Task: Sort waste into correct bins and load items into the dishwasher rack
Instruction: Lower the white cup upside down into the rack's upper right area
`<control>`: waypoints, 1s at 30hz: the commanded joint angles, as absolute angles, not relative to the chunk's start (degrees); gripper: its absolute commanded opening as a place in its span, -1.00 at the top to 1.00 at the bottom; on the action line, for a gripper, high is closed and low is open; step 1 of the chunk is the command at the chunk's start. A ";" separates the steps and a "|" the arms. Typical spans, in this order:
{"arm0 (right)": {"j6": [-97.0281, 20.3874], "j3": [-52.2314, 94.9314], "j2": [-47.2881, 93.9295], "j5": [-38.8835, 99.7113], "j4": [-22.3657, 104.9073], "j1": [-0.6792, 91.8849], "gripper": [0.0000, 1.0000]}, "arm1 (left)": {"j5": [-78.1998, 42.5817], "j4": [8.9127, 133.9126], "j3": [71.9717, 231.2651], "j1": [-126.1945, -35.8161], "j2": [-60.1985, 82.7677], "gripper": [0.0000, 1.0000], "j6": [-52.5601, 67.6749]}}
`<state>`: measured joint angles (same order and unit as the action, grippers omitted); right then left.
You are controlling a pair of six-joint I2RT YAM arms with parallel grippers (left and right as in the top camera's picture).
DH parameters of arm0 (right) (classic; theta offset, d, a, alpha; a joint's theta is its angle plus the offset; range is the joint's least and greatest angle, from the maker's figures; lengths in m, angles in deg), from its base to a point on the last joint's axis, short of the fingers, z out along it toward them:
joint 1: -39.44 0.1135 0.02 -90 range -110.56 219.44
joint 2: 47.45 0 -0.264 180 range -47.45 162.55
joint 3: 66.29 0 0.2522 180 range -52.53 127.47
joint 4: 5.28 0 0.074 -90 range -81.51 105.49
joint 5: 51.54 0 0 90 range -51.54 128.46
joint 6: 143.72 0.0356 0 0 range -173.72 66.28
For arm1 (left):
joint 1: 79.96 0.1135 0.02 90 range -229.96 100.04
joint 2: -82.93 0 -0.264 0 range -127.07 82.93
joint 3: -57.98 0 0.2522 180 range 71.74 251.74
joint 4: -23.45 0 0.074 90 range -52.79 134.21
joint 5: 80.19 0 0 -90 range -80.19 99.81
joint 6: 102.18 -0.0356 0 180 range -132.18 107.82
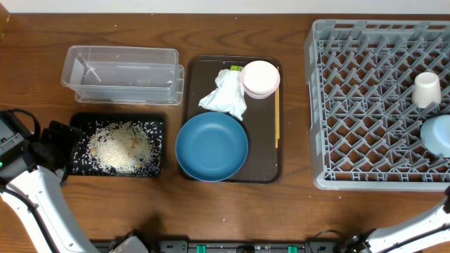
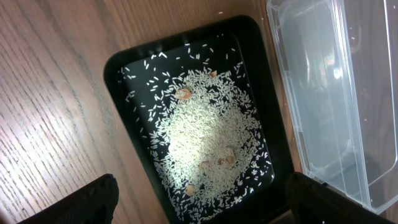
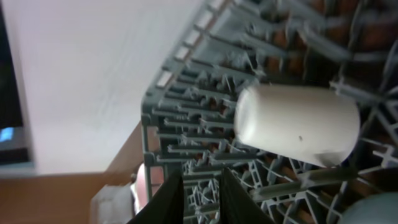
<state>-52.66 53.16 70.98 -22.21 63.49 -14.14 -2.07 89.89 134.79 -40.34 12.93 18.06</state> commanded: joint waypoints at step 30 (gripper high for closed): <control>-31.37 53.38 72.01 54.51 60.41 10.01 0.98 | -2.12 90.11 135.73 -40.12 12.93 -0.77 18.56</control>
<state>-32.62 53.16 72.33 52.30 59.60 10.95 -2.07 89.89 134.79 -40.34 12.93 18.06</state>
